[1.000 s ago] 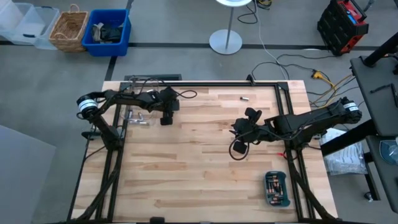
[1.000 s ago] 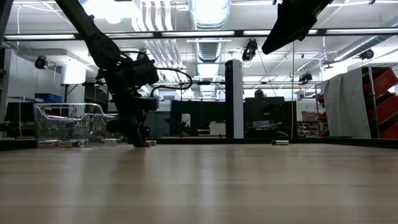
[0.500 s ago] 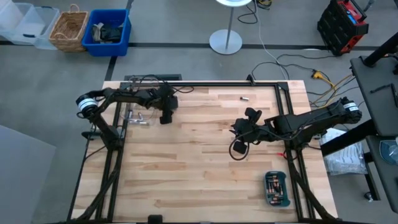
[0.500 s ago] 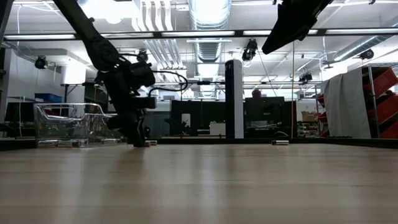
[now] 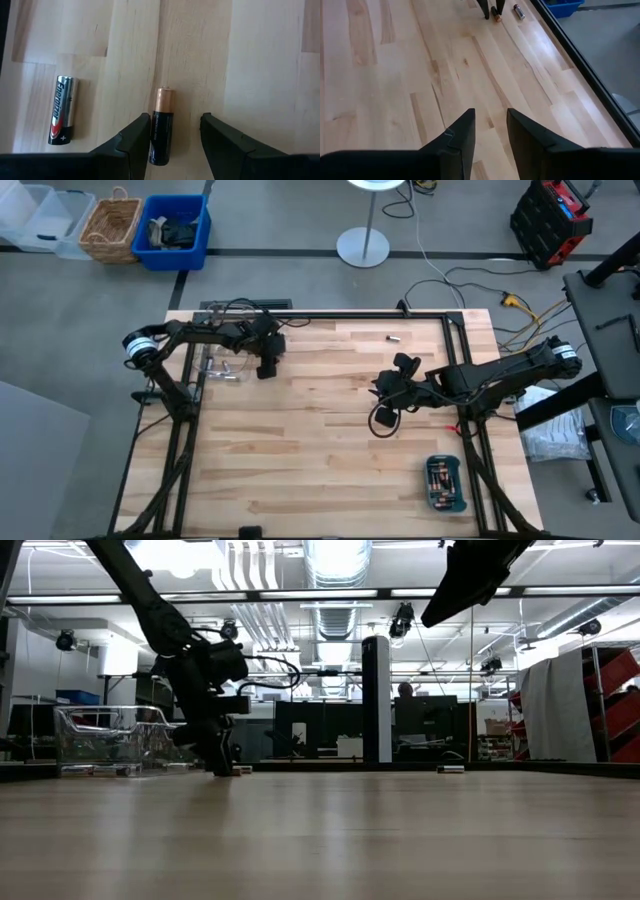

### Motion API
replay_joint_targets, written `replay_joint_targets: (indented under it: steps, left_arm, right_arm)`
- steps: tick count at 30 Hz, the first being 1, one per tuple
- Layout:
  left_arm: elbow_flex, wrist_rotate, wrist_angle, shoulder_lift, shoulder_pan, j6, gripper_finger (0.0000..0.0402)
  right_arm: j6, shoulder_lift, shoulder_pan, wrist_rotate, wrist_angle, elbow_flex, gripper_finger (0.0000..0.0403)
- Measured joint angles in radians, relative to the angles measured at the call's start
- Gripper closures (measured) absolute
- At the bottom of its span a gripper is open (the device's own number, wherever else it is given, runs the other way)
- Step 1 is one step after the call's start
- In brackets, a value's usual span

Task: Sort batteries
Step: Put the copper and black battery into the blue bin

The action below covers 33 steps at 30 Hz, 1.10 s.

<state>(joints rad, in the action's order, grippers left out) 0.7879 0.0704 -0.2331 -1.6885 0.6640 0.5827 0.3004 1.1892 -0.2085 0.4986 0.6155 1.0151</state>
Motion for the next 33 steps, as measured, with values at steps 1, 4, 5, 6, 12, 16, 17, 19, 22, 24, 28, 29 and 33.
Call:
replay_joint_targets:
  steps: [1, 4, 5, 6, 12, 16, 17, 19, 22, 24, 28, 29, 33]
  left_arm:
    - [0.0, 0.003, 0.0, -0.004, 0.0, -0.001, 0.0247]
    - [0.001, 0.006, 0.001, -0.018, 0.0, -0.004, 0.0247]
    - [0.001, 0.007, 0.001, -0.02, 0.0, -0.005, 0.0247]
    - [0.001, 0.007, 0.001, -0.022, 0.0, -0.007, 0.0247]
    - [0.0, 0.005, -0.001, -0.021, 0.0, -0.012, 0.0269]
    - [-0.001, 0.007, -0.004, -0.021, -0.002, -0.012, 0.0322]
    - [-0.001, 0.008, -0.004, -0.021, -0.002, -0.012, 0.034]
    - [-0.002, 0.003, -0.002, -0.021, -0.003, -0.011, 0.0372]
    - [-0.001, 0.0, 0.004, -0.021, -0.002, -0.012, 0.038]
    - [-0.001, 0.0, 0.005, -0.021, -0.003, -0.016, 0.0379]
    - [-0.002, -0.011, 0.005, -0.008, -0.018, -0.032, 0.0379]
    - [-0.002, -0.013, 0.004, -0.002, -0.023, -0.042, 0.0379]
    - [-0.005, -0.019, -0.005, 0.03, -0.058, -0.08, 0.038]
  right_arm:
    - [0.0, 0.0, 0.0, 0.0, 0.0, 0.0, 0.0298]
    - [0.0, 0.0, 0.0, 0.0, 0.0, -0.002, 0.0302]
    - [0.001, 0.0, 0.0, 0.0, 0.0, -0.002, 0.0304]
    - [0.001, 0.0, 0.0, 0.0, 0.0, -0.002, 0.0307]
    - [-0.003, 0.0, 0.0, 0.0, 0.0, -0.002, 0.0323]
    - [-0.004, 0.0, 0.0, -0.001, 0.0, -0.002, 0.0329]
    - [-0.004, 0.0, 0.0, -0.001, 0.0, -0.002, 0.033]
    - [-0.005, 0.0, 0.0, -0.001, 0.0, -0.002, 0.0329]
    - [-0.005, 0.0, 0.0, -0.001, 0.0, -0.002, 0.0323]
    - [-0.005, 0.0, 0.0, -0.001, 0.0, -0.002, 0.0319]
    - [-0.005, 0.0, 0.0, -0.001, 0.0, -0.002, 0.0312]
    - [-0.005, 0.0, 0.0, -0.001, 0.0, -0.002, 0.031]
    - [-0.011, 0.0, 0.0, -0.001, -0.018, -0.014, 0.0311]
